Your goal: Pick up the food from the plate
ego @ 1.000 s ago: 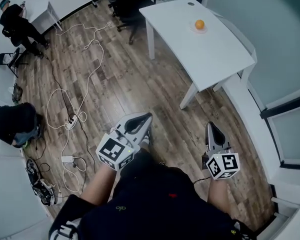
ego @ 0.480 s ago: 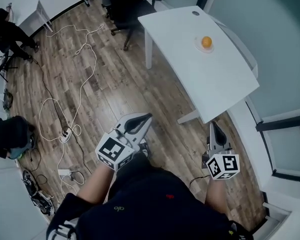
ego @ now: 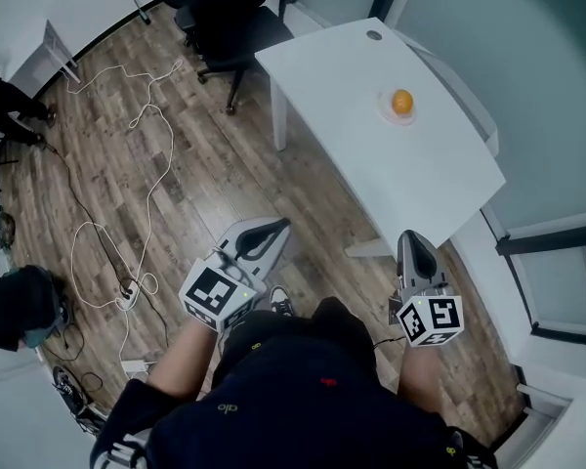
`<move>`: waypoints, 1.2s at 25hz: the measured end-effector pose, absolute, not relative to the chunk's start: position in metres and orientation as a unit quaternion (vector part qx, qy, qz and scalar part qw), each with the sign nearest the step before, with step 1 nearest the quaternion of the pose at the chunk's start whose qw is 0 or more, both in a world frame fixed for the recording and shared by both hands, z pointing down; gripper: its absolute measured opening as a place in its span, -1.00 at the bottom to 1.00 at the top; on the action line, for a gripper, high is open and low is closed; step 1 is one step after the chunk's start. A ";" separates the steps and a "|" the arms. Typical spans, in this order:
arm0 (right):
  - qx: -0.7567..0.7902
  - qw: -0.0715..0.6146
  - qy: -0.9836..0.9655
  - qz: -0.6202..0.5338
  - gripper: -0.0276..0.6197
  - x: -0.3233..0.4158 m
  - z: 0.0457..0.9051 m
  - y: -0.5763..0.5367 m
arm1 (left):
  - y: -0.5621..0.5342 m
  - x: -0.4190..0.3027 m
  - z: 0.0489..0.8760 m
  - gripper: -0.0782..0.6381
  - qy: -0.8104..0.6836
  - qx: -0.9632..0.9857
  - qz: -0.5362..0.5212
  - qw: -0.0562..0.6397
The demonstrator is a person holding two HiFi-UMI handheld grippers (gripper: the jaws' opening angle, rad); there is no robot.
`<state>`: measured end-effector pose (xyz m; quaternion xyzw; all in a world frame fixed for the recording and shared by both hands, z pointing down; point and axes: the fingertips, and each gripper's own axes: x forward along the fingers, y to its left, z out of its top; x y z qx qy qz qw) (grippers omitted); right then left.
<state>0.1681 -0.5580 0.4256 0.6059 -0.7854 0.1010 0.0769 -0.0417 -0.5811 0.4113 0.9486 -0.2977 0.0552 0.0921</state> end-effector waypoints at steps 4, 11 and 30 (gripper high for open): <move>0.615 0.077 -0.778 0.101 -0.84 0.183 0.428 -0.592 | -0.615 -0.033 0.415 -0.72 -0.295 0.949 0.058 0.095; 0.620 0.057 -0.776 0.100 -0.84 0.218 0.436 -0.679 | -0.687 -0.005 0.420 -0.72 -0.298 0.947 0.074 0.093; 0.643 0.108 -0.744 0.145 -0.68 0.351 0.503 -0.885 | -0.854 0.126 0.438 -0.72 -0.291 0.944 0.102 0.121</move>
